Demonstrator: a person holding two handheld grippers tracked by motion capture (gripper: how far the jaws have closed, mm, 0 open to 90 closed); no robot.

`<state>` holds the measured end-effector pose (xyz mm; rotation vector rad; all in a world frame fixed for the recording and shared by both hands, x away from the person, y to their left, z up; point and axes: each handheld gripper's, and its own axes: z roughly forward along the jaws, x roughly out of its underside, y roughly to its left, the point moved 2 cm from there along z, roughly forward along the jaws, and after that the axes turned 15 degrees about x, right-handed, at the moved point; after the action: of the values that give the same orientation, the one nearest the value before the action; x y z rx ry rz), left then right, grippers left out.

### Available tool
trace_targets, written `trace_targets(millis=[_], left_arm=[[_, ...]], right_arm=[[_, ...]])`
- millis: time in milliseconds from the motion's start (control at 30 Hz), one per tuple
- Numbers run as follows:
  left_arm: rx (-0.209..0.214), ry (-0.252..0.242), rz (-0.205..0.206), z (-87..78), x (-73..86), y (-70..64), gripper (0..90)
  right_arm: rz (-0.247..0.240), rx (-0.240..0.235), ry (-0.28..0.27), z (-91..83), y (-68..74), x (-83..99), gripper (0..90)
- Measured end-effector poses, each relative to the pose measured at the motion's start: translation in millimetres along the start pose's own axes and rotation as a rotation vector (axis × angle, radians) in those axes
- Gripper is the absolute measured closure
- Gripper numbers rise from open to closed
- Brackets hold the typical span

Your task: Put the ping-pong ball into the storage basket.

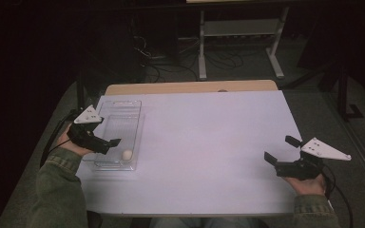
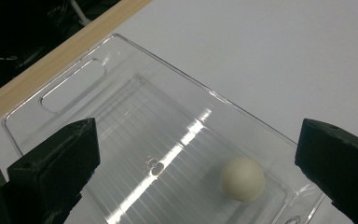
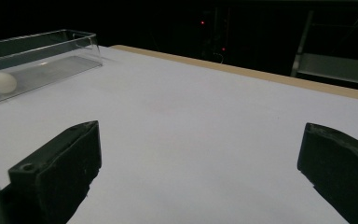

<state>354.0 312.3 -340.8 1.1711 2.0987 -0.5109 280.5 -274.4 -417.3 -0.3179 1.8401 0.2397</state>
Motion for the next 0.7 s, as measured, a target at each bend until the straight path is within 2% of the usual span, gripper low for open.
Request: trace_targets(millis=[333,533,700], left_arm=[[-0.03,-0.082,-0.024,-5.7,6.7,-9.5,0.0],[-0.026,-0.151,-0.043,-7.7,16.5,-14.3,0.0],[-0.04,-0.196,-0.057,-9.0,26.8,-18.2,0.0]], right_arm=[[0.0,0.001,-0.002,-0.5,0.0,-0.3,0.0],[0.001,0.001,-0.004,-0.7,-0.5,-0.3,0.0],[0.001,0.001,-0.004,-0.8,-0.1,-0.3,0.0]])
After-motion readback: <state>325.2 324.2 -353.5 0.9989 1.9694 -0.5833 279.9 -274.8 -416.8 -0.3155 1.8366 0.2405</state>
